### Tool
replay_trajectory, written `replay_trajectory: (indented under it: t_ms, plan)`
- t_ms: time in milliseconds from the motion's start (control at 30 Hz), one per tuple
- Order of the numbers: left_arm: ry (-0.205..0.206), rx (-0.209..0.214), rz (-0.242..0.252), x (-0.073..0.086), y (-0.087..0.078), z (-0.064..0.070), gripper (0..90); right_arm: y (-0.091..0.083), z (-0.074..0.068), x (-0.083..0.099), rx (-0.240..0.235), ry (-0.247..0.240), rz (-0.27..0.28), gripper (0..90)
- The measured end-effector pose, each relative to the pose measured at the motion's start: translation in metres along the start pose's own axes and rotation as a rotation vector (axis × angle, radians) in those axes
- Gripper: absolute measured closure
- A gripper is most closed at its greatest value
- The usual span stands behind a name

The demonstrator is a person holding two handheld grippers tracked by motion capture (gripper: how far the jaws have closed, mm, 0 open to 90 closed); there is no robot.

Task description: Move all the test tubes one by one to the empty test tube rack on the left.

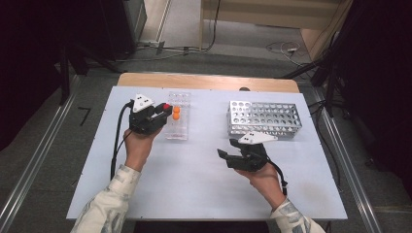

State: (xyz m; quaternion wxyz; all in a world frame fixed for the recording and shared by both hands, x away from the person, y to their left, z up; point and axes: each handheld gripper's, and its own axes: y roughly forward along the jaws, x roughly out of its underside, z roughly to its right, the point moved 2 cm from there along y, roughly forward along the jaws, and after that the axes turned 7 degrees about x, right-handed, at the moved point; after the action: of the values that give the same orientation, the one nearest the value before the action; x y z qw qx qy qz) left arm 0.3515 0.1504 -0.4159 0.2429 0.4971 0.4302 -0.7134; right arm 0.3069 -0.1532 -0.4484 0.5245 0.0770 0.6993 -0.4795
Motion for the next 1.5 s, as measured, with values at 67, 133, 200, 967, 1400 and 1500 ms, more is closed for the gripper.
replay_trajectory:
  t_ms: [67,133,200,967,1400,1500]
  plan:
    - [-0.005,0.001,-0.005,0.001,0.001,0.0,70.1,0.0,0.0,0.0,0.0,-0.001,-0.001,37.4]
    - [-0.007,0.001,-0.004,0.002,0.001,0.0,70.0,0.0,0.0,0.0,-0.001,-0.003,-0.001,37.4]
    - [-0.005,0.001,-0.005,0.002,0.001,0.0,70.0,0.0,0.0,0.0,-0.001,-0.004,-0.002,37.4]
    - [-0.021,0.011,-0.004,0.003,-0.002,0.0,61.7,0.001,-0.001,0.001,-0.002,-0.006,-0.008,37.0]
    - [-0.045,0.007,0.013,0.004,-0.008,-0.001,36.1,0.003,0.001,0.001,0.004,-0.002,-0.012,35.3]
    - [-0.045,0.009,0.007,0.006,-0.011,-0.001,33.9,0.003,0.002,0.001,0.008,-0.001,-0.016,35.2]
